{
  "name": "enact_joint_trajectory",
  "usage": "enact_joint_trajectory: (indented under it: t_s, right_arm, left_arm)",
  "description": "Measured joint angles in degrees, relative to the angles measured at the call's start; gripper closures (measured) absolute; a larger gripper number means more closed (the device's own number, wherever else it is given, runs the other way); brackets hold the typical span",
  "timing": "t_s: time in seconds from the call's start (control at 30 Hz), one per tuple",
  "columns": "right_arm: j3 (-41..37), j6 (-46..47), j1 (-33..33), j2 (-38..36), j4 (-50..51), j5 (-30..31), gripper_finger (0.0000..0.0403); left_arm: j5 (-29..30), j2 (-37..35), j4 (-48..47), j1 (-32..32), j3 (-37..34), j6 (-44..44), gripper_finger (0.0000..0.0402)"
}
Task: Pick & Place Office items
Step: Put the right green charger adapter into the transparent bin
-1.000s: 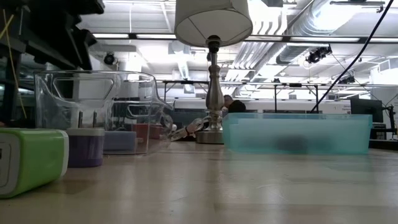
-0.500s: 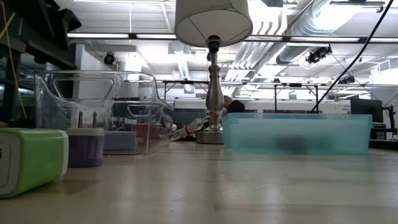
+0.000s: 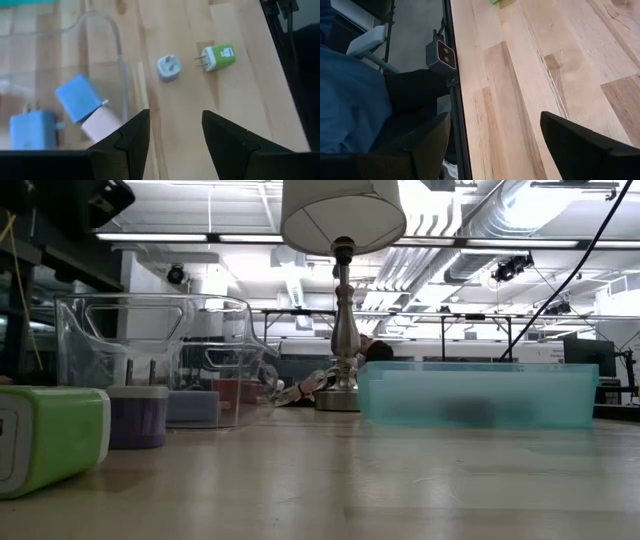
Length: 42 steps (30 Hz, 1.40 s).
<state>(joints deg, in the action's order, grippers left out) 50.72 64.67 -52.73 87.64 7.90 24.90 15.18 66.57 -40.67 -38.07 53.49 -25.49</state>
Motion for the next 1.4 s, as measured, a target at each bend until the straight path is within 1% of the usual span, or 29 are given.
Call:
enact_joint_trajectory:
  t_s: [0.07,0.27,0.5,0.57,0.7,0.9,1.03,1.1,1.27,1.4]
  right_arm:
    - [0.00,0.01,0.01,0.00,0.02,-0.02,0.0105]
    - [0.00,-0.01,0.01,-0.01,0.00,0.00,0.0105]
    - [0.00,-0.01,0.02,0.00,0.00,-0.01,0.0105]
    - [0.00,0.00,0.01,0.00,0.00,-0.01,0.0105]
    - [0.00,0.01,0.00,0.00,0.00,0.00,0.0105]
    - [0.00,0.01,0.02,0.00,0.00,0.00,0.0105]
    - [0.00,0.01,0.02,0.00,0.00,0.00,0.0105]
    - [0.00,-0.01,0.02,0.00,0.00,0.00,0.0105]
    - [0.00,0.00,0.00,0.00,0.00,0.00,0.0105]
    - [0.00,0.01,0.00,0.00,0.00,-0.02,0.0105]
  left_arm:
    - [0.00,2.29,2.44,-0.01,0.00,1.95,0.0229]
    - [-0.11,8.61,10.97,0.01,0.00,3.87,0.0229]
    - [-5.45,12.95,19.64,0.01,0.00,22.11,0.0229]
    - [-7.13,13.76,21.89,0.01,0.00,26.16,0.0229]
    - [-7.89,14.59,23.20,0.43,0.00,31.88,0.0229]
    - [-8.02,14.59,21.79,1.24,1.29,34.50,0.0229]
    - [-8.71,14.73,17.99,3.91,3.85,36.60,0.0229]
    - [-10.43,15.50,16.72,5.52,5.27,38.66,0.0229]
    - [-16.79,21.12,10.38,7.73,11.24,42.47,0.0229]
    - [-19.17,27.15,2.64,7.78,18.14,47.51,0.0229]
